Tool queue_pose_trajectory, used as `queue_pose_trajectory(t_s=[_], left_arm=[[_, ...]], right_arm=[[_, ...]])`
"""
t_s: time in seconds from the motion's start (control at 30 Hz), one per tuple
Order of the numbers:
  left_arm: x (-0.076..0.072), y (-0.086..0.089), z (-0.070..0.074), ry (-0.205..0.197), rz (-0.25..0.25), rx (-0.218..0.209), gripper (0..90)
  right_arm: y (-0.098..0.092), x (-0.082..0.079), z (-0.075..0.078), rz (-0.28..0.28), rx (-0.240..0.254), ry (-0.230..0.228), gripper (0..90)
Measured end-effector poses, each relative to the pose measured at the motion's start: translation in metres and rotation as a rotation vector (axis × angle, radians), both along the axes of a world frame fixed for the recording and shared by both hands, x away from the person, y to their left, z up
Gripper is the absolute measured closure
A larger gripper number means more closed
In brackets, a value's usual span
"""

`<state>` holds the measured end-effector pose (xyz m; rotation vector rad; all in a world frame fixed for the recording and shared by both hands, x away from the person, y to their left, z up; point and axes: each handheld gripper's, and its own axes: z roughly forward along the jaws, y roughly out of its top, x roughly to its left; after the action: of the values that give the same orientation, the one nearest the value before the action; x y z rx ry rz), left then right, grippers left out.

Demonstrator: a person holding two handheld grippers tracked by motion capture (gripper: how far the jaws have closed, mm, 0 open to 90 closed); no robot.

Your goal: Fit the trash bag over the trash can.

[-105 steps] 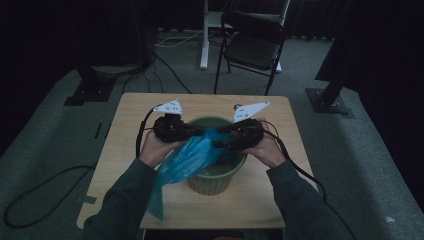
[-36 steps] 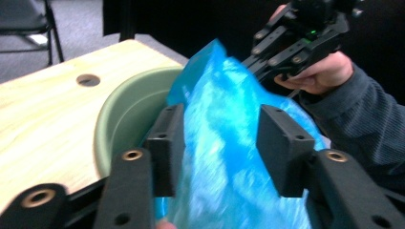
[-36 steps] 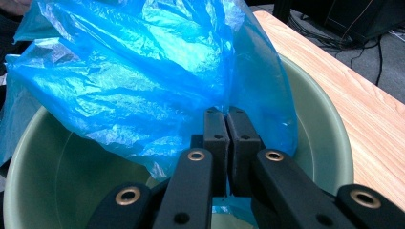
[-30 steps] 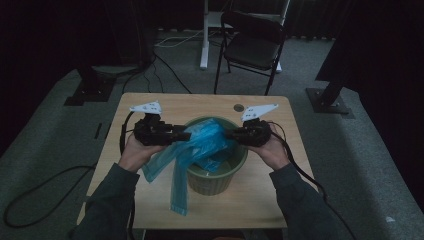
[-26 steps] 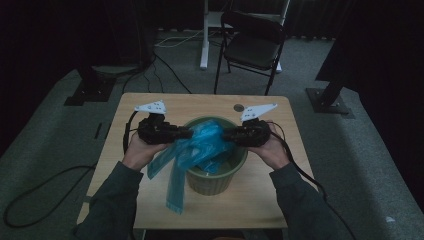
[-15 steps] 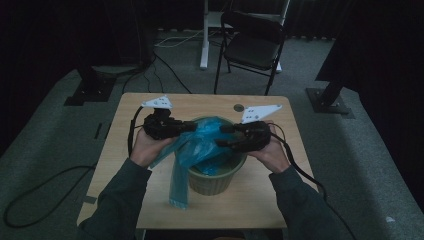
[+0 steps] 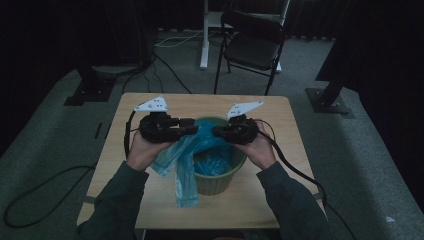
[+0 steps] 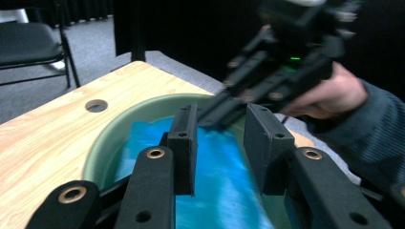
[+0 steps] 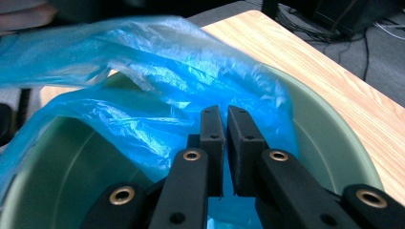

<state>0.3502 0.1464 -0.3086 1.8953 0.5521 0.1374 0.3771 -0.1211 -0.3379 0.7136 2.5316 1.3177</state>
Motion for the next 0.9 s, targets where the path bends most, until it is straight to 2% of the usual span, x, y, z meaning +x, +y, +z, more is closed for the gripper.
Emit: queue_pose_trajectory(t_s=[0.13, 0.2, 0.27, 0.4, 0.5, 0.63, 0.77, 0.8, 0.9], left_arm=[[-0.009, -0.003, 0.000, -0.006, -0.034, 0.019, 66.8], [-0.015, -0.008, -0.006, -0.007, -0.054, 0.073, 68.5], [-0.016, -0.010, -0.012, 0.000, -0.032, 0.110, 69.8], [-0.009, -0.006, -0.025, 0.024, 0.050, 0.159, 73.0], [-0.006, -0.004, -0.030, 0.036, 0.086, 0.183, 74.4], [-0.004, -0.004, -0.033, 0.045, 0.104, 0.188, 74.2], [-0.003, -0.005, -0.038, 0.065, 0.093, 0.186, 70.0], [-0.003, -0.005, -0.039, 0.066, 0.088, 0.188, 69.0], [-0.003, -0.008, -0.041, 0.072, 0.077, 0.197, 67.5]], right_arm=[[0.001, 0.002, -0.001, -0.011, 0.004, 0.008, 85.4], [0.000, 0.001, 0.000, -0.012, 0.013, 0.005, 85.4], [-0.001, 0.000, 0.001, -0.001, 0.024, 0.002, 85.2], [-0.004, -0.004, 0.006, 0.035, 0.045, -0.019, 85.2], [-0.007, -0.008, 0.008, 0.053, 0.044, -0.038, 85.3], [-0.010, -0.009, 0.008, 0.063, 0.053, -0.046, 88.7], [-0.010, -0.009, 0.005, 0.070, 0.046, -0.037, 89.7], [-0.009, -0.009, 0.004, 0.072, 0.047, -0.034, 86.4], [-0.007, -0.009, 0.003, 0.088, 0.045, -0.028, 68.2]])
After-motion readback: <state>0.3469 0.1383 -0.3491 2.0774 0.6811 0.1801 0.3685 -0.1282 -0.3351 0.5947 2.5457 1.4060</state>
